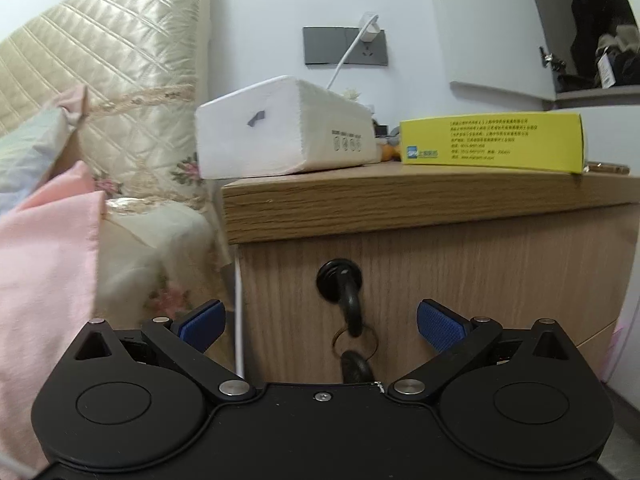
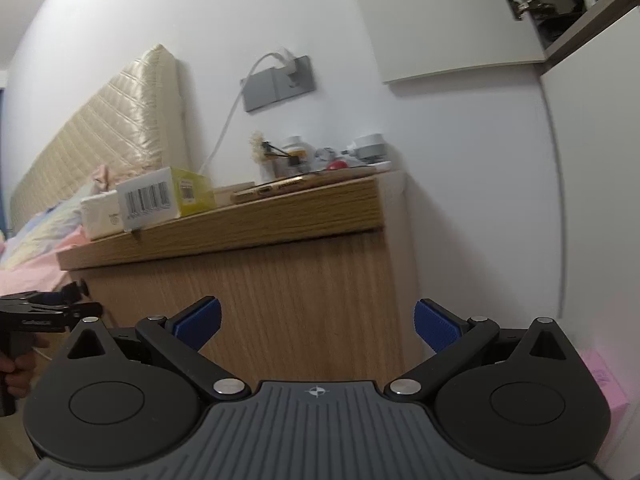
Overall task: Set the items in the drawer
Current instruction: 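Move the left tool toward the black key in the drawer lock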
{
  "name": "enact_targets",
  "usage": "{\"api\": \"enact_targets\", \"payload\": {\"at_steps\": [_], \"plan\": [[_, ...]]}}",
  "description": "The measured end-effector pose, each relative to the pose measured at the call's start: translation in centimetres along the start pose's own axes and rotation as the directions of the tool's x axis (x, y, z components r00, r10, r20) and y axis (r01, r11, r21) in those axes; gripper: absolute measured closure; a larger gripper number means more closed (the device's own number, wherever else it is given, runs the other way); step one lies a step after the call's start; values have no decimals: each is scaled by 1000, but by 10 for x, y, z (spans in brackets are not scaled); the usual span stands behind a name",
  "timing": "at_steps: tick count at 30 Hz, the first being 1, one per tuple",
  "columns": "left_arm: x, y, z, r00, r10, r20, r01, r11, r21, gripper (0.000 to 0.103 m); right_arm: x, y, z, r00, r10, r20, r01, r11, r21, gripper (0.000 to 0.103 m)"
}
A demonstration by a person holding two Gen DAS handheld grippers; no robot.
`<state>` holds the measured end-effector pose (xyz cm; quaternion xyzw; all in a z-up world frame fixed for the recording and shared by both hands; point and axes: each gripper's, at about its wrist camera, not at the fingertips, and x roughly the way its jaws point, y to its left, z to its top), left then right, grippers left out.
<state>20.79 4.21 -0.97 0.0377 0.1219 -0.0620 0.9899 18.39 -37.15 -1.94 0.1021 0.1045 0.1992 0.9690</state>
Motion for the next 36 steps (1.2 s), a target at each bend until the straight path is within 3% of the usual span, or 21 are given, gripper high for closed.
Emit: {"api": "enact_targets", "payload": {"at_steps": [8,15,24,36], "plan": [[3,9,2,1000,-24,-7,23,998,-66,2,4,0,2,996,-27,87,27,1000,-2,0],[4,10,2,999,-38,-8,37,998,-59,2,14,-4,-4,999,-26,32,26,1000,2,0],[6,3,-1,997,-75,-8,76,997,25,5,24,-2,-9,999,-50,-3,51,999,7,0],[8,4,0,997,-78,-12,77,997,-16,5,26,-5,-8,999,-43,-6,43,999,31,0]]}}
